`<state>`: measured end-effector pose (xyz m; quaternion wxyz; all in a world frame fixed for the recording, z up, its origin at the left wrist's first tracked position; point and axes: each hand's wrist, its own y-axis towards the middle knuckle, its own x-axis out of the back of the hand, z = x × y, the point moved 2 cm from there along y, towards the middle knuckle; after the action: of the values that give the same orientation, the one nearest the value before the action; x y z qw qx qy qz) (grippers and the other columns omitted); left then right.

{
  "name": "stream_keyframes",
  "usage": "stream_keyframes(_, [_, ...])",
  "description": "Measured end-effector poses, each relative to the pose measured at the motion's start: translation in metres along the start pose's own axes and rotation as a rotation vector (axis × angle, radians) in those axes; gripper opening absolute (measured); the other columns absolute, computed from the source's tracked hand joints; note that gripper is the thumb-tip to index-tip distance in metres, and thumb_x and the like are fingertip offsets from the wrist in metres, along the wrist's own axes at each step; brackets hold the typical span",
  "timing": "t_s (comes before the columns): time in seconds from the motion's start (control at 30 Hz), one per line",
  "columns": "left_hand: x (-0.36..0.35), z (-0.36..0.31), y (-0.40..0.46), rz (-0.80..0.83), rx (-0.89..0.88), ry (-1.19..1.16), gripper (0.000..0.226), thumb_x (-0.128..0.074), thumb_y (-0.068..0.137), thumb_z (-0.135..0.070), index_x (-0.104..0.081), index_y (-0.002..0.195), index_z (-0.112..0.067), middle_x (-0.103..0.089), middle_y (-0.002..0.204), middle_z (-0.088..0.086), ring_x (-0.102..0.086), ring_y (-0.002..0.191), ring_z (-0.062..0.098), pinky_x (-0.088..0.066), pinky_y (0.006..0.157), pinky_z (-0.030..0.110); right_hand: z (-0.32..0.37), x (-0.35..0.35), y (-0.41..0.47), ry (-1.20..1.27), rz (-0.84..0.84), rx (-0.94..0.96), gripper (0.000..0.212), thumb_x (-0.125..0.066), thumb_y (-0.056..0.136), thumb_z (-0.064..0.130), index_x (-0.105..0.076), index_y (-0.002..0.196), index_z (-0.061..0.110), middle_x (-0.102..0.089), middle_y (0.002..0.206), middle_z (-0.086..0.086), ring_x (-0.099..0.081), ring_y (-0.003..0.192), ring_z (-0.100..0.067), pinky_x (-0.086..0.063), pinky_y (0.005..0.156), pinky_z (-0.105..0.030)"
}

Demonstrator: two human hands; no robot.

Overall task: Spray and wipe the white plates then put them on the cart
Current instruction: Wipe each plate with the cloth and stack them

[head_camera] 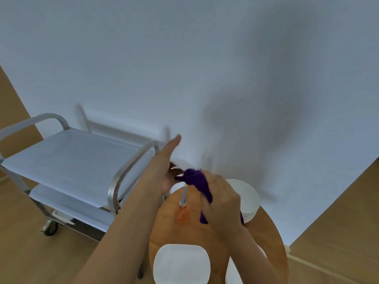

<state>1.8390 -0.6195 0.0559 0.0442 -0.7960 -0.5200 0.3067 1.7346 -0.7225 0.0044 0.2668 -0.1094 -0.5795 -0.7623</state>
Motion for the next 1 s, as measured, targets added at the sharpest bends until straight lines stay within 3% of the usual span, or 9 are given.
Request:
stream_keyframes(0.13, [-0.002, 0.013, 0.005, -0.075, 0.067, -0.004, 0.039, -0.058, 0.083, 0.009, -0.051, 0.122, 0.003, -0.061, 0.098, 0.020, -0.060, 0.082, 0.029, -0.051, 0.060, 0.037, -0.003, -0.005, -0.014, -0.097, -0.012, 0.107, 0.045, -0.069, 0.076, 0.028, -0.053, 0.114, 0.011, -0.073, 0.090, -0.011, -0.070, 0.075, -0.024, -0.059, 0.059, -0.028])
stream_keyframes(0.33, [0.012, 0.010, 0.017, 0.111, -0.138, 0.023, 0.063, -0.042, 0.076, 0.022, -0.048, 0.127, -0.013, -0.057, 0.112, 0.014, -0.056, 0.097, 0.031, -0.052, 0.064, 0.038, -0.022, 0.003, -0.022, 0.056, 0.172, 0.148, 0.052, -0.073, 0.070, 0.028, -0.055, 0.117, 0.013, -0.070, 0.107, -0.006, -0.067, 0.098, -0.017, -0.055, 0.076, -0.023])
stream_keyframes(0.43, [0.020, 0.005, 0.017, 0.191, -0.235, 0.135, 0.075, -0.043, 0.073, 0.023, -0.046, 0.133, -0.022, -0.058, 0.114, 0.008, -0.056, 0.103, 0.030, -0.055, 0.062, 0.033, -0.036, 0.019, -0.018, 0.339, 0.116, -0.331, 0.037, -0.064, 0.080, 0.020, -0.053, 0.107, 0.042, -0.064, 0.097, 0.027, -0.058, 0.095, 0.010, -0.048, 0.075, -0.009])
stream_keyframes(0.53, [0.024, 0.004, 0.015, 0.230, -0.283, 0.392, 0.080, -0.049, 0.073, 0.022, -0.041, 0.136, -0.027, -0.055, 0.115, 0.006, -0.054, 0.106, 0.030, -0.054, 0.065, 0.031, -0.045, 0.030, 0.006, 0.546, -0.069, -0.664, 0.031, -0.054, 0.081, 0.029, -0.050, 0.103, 0.050, -0.062, 0.096, 0.027, -0.059, 0.097, 0.003, -0.045, 0.071, -0.006])
stream_keyframes(0.63, [0.014, 0.015, 0.006, 0.318, -0.245, 0.557, 0.084, -0.060, 0.066, 0.016, -0.041, 0.134, -0.030, -0.057, 0.116, 0.008, -0.057, 0.106, 0.031, -0.054, 0.072, 0.035, -0.028, 0.029, 0.049, 0.503, -0.031, -0.507, 0.034, -0.051, 0.080, 0.033, -0.051, 0.107, 0.052, -0.059, 0.114, 0.013, -0.055, 0.110, -0.010, -0.046, 0.093, -0.029])
stream_keyframes(0.7, [0.002, 0.024, 0.000, 0.399, -0.230, 0.570, 0.079, -0.058, 0.058, 0.016, -0.050, 0.126, -0.025, -0.065, 0.103, 0.011, -0.064, 0.095, 0.030, -0.056, 0.069, 0.036, -0.013, 0.015, 0.068, 0.322, 0.131, -0.447, 0.045, -0.045, 0.083, 0.038, -0.048, 0.128, 0.037, -0.043, 0.142, -0.001, -0.033, 0.134, -0.025, -0.024, 0.112, -0.044])
stream_keyframes(0.8, [-0.006, 0.032, -0.007, 0.431, -0.250, 0.597, 0.050, -0.056, 0.060, 0.021, -0.060, 0.101, -0.007, -0.065, 0.083, 0.016, -0.066, 0.079, 0.027, -0.056, 0.068, 0.035, -0.001, -0.012, 0.072, 0.086, 0.389, -0.460, 0.055, -0.035, 0.093, 0.053, -0.026, 0.145, 0.036, -0.011, 0.157, -0.001, 0.000, 0.144, -0.023, -0.004, 0.114, -0.047])
stream_keyframes(0.87, [-0.003, 0.034, -0.012, 0.451, -0.252, 0.567, 0.045, -0.058, 0.055, 0.013, -0.060, 0.096, -0.005, -0.066, 0.082, 0.015, -0.067, 0.076, 0.022, -0.056, 0.067, 0.031, 0.001, -0.021, 0.072, 0.009, 0.407, -0.451, 0.057, -0.037, 0.094, 0.053, -0.024, 0.145, 0.033, -0.010, 0.157, -0.002, 0.001, 0.144, -0.024, -0.006, 0.114, -0.050])
stream_keyframes(1.0, [0.004, 0.039, -0.018, 0.485, -0.274, 0.523, 0.071, -0.059, 0.055, 0.007, -0.053, 0.120, -0.022, -0.068, 0.097, 0.004, -0.067, 0.090, 0.019, -0.056, 0.073, 0.029, -0.009, -0.018, 0.092, 0.030, 0.202, -0.587, 0.049, -0.054, 0.089, 0.042, -0.039, 0.132, 0.025, -0.025, 0.150, -0.006, -0.015, 0.141, -0.027, -0.019, 0.112, -0.053])
